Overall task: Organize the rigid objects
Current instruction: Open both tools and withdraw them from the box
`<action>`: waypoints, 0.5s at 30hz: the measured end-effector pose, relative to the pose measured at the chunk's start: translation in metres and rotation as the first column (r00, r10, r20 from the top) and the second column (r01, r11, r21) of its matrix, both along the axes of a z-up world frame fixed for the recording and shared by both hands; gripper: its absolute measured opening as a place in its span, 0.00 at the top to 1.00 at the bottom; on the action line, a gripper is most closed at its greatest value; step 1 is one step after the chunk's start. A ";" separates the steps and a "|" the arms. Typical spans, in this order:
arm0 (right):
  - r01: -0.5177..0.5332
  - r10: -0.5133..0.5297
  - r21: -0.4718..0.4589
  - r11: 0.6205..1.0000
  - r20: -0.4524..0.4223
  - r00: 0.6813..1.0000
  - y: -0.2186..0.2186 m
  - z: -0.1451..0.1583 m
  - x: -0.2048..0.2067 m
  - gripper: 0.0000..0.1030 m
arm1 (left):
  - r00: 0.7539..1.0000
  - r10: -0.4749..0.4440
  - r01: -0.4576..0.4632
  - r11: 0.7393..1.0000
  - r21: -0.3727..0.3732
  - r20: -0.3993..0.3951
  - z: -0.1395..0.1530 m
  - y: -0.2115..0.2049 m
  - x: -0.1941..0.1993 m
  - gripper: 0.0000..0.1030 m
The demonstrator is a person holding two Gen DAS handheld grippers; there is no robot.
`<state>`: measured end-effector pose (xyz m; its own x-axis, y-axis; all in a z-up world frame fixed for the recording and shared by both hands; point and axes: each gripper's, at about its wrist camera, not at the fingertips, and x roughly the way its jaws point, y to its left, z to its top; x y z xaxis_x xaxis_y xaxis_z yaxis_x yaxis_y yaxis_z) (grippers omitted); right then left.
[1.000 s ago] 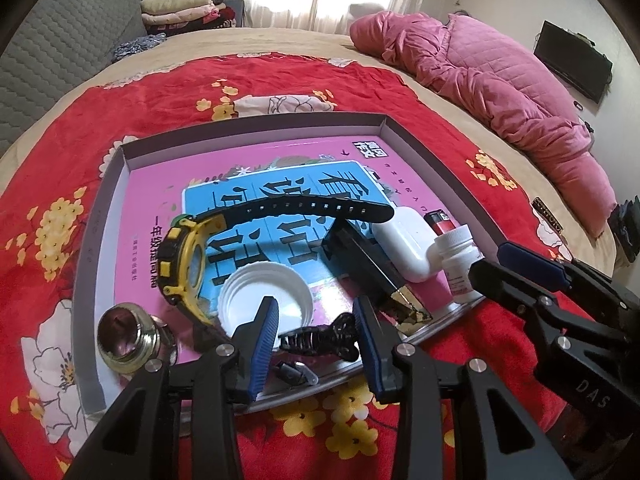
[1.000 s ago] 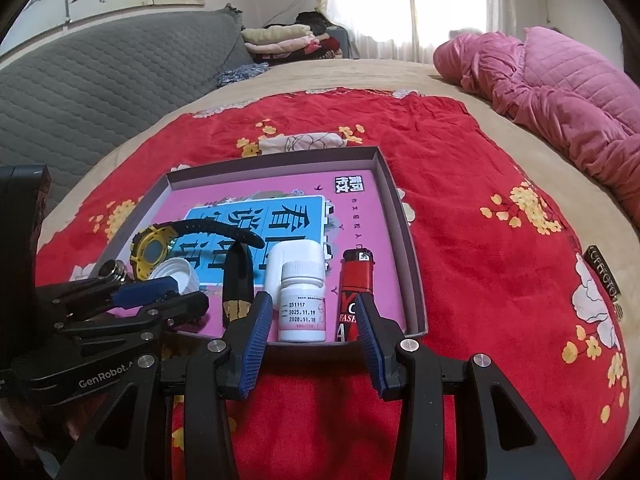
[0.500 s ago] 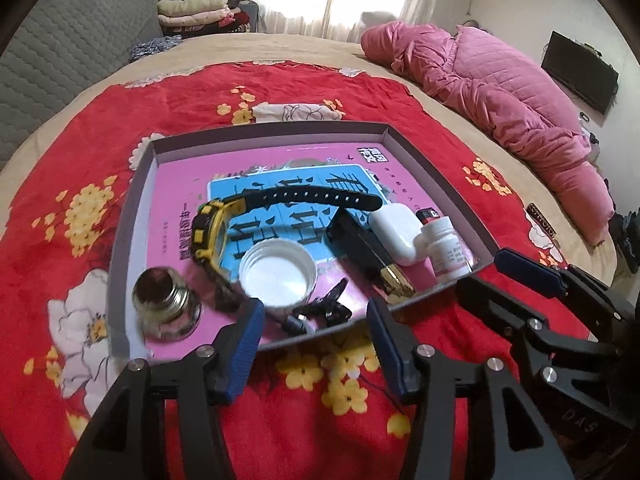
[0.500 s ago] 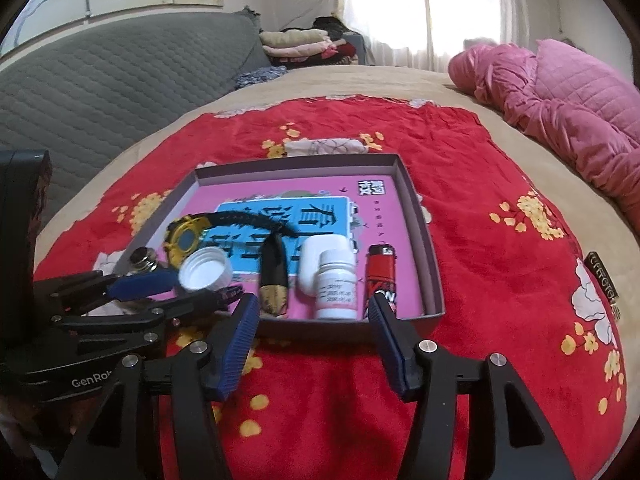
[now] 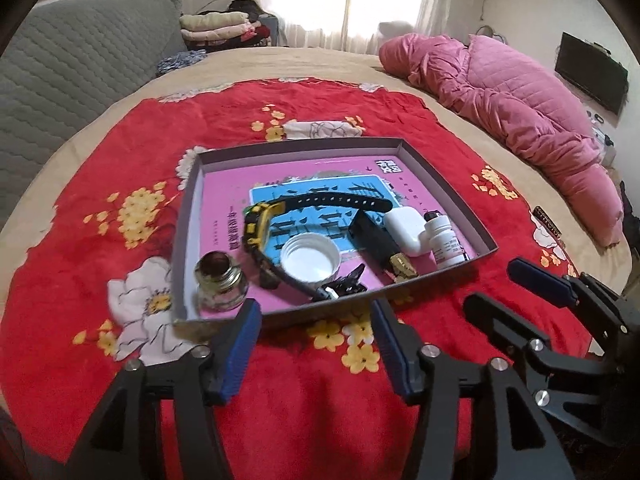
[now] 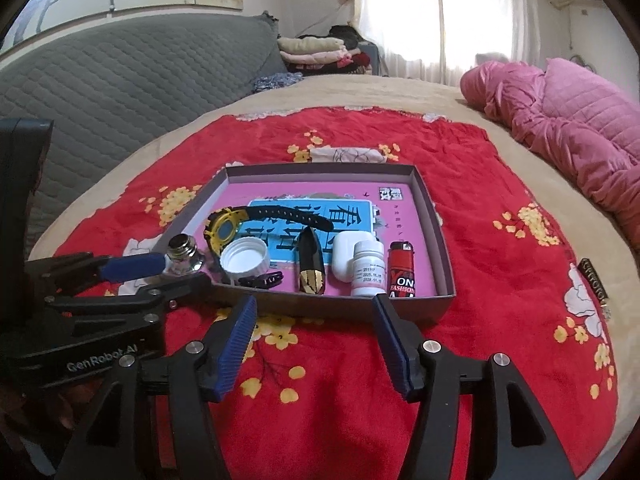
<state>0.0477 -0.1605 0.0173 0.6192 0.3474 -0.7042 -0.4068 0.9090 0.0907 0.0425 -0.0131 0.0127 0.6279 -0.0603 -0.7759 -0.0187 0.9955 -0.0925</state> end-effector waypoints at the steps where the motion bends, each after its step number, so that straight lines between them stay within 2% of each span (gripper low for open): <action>1: 0.004 -0.004 -0.001 1.000 0.007 1.000 -0.001 0.002 -0.003 0.39 | 1.000 0.008 -0.008 1.000 0.004 -0.001 0.002 0.001 -0.003 0.42; 3: 0.013 -0.013 -0.001 1.000 0.021 1.000 -0.003 0.006 -0.007 0.32 | 1.000 0.023 -0.023 1.000 0.008 0.000 0.005 0.005 -0.008 0.42; 5: 0.017 -0.017 0.001 1.000 0.033 0.999 -0.005 0.010 -0.011 0.30 | 0.999 0.046 -0.046 0.999 0.011 0.006 0.010 0.008 -0.014 0.42; 15: 0.030 -0.030 0.002 1.000 0.057 0.998 -0.007 0.021 -0.027 0.29 | 0.995 0.095 -0.095 0.995 -0.028 -0.002 0.020 0.016 -0.030 0.42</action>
